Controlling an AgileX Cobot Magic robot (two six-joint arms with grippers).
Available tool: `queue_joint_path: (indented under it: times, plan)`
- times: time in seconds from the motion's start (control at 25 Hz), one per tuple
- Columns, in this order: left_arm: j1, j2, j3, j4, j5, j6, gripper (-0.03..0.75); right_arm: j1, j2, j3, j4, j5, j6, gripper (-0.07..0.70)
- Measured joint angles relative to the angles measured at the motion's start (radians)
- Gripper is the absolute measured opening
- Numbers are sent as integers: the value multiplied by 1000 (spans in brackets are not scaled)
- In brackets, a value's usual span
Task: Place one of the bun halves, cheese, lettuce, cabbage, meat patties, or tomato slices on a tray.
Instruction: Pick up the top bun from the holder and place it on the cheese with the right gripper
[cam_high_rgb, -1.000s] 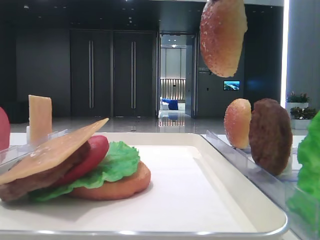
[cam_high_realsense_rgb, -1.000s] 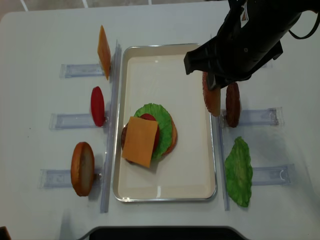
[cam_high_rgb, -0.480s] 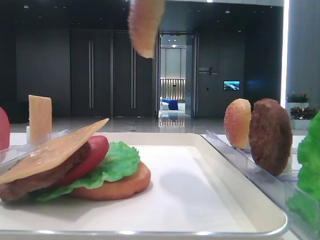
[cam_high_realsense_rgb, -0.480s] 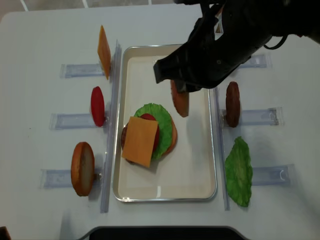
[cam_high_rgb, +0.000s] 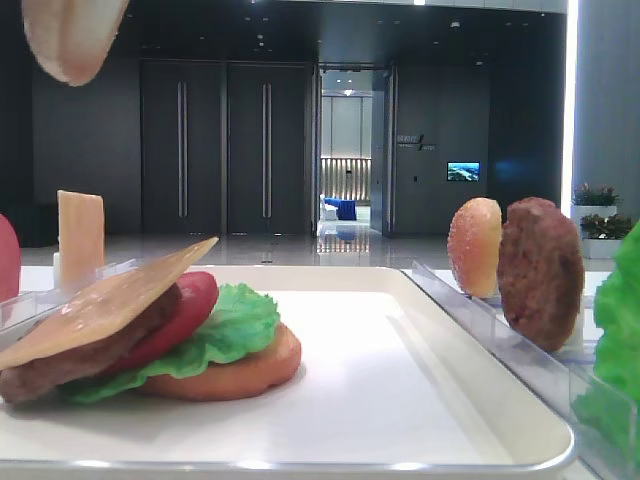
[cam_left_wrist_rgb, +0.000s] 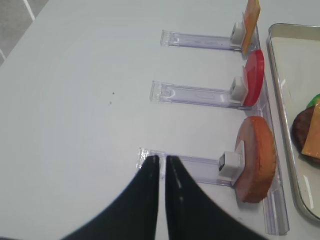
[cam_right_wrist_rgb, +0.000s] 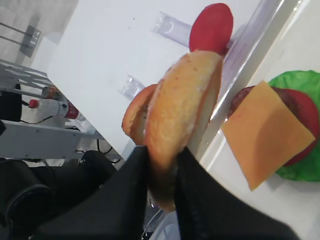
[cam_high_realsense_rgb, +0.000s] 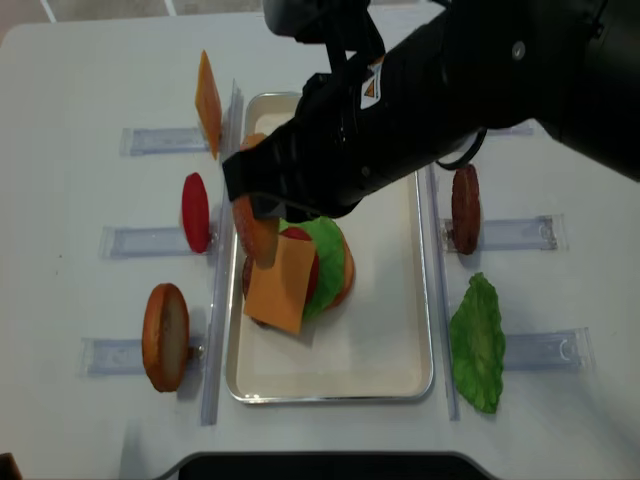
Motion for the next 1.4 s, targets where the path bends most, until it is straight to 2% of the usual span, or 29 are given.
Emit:
queue_joint_path:
  times: [0.16, 0.36, 0.68, 1.04, 1.16, 1.4]
  plan:
    - [0, 0, 0, 0, 0, 0, 30, 0, 20, 81, 162, -76, -170, 118]
    - [0, 0, 0, 0, 0, 0, 30, 0, 100, 93, 229, -102, -271, 118]
    - [0, 0, 0, 0, 0, 0, 30, -27, 192, 100, 242, -109, -341, 117]
    - [0, 0, 0, 0, 0, 0, 30, -73, 202, 101, 246, -109, -361, 117]
    - [0, 0, 0, 0, 0, 0, 30, -73, 216, 101, 285, -109, -379, 117]
    - [0, 0, 0, 0, 0, 0, 30, -73, 225, 101, 408, -108, -486, 115]
